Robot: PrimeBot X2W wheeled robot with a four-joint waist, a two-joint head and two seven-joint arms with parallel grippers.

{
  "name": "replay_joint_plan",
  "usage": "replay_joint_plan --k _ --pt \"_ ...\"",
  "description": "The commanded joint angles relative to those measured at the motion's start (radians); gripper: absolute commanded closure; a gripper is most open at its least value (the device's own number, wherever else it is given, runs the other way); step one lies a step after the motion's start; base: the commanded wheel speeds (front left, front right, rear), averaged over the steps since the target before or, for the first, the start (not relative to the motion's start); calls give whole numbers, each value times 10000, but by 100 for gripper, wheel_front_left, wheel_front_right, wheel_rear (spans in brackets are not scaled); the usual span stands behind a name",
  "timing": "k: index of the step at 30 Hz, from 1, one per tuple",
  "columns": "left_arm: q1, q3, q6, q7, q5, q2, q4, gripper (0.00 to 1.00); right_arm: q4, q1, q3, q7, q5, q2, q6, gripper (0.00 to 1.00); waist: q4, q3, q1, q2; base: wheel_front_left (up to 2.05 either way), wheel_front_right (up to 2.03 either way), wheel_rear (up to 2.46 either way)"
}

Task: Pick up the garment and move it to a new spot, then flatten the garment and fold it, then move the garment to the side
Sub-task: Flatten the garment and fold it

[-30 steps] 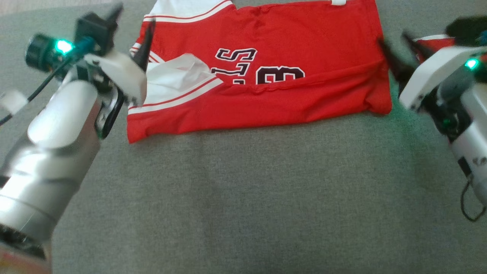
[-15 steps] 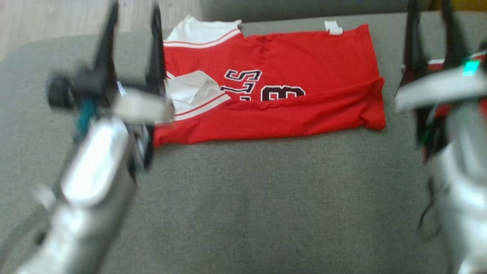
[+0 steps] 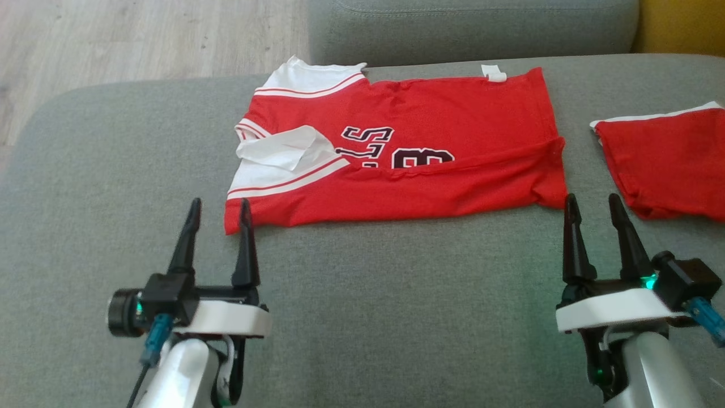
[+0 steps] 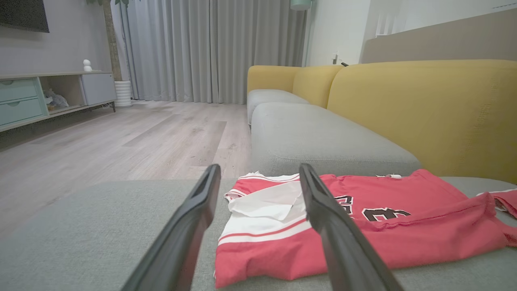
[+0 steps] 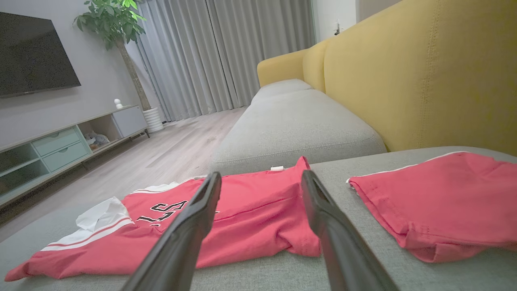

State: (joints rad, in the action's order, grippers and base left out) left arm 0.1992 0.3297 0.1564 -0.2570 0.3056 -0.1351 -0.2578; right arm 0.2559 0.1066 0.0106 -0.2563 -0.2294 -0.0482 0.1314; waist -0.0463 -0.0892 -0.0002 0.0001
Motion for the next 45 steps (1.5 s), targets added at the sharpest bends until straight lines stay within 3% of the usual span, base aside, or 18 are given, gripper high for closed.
replay_joint_plan --k 1,7,15,20,30,41,43,45 --pt "475 -504 -59 -46 -133 -6 275 0 -412 288 297 -54 -63 -23 -7 0 35 -17 2 -1 0 0 0" --pt "826 -844 -407 -47 -616 183 -190 0 -538 534 537 -54 -119 -22 -7 0 259 -252 2 -1 0 0 0" --pt "1848 -1031 -84 172 -695 221 -2573 0 -634 684 640 -54 -302 -21 -7 0 561 -866 2 -1 0 0 0" --pt "2450 -1056 -171 724 -610 30 -3750 0 -674 719 683 -55 -407 -21 -7 0 701 -1145 2 -1 0 0 0" --pt "3194 -1244 79 1304 -459 -290 -5227 0 -730 993 920 -55 -612 -21 -7 0 1002 -1444 2 -1 0 0 0" --pt "3812 -1415 -104 2420 -5 -465 -6589 0 -798 1066 1025 -55 -784 -20 -7 0 1235 -1680 2 -1 0 0 0" --pt "3910 -1394 -252 2416 57 -461 -6661 96 -761 1065 1010 -55 -785 -20 -7 0 1237 -1679 2 -1 0 0 0" --pt "3993 -1332 -447 2274 93 -423 -6643 100 -702 1050 959 -55 -771 -20 -7 0 1194 -1649 2 -1 0 0 0"
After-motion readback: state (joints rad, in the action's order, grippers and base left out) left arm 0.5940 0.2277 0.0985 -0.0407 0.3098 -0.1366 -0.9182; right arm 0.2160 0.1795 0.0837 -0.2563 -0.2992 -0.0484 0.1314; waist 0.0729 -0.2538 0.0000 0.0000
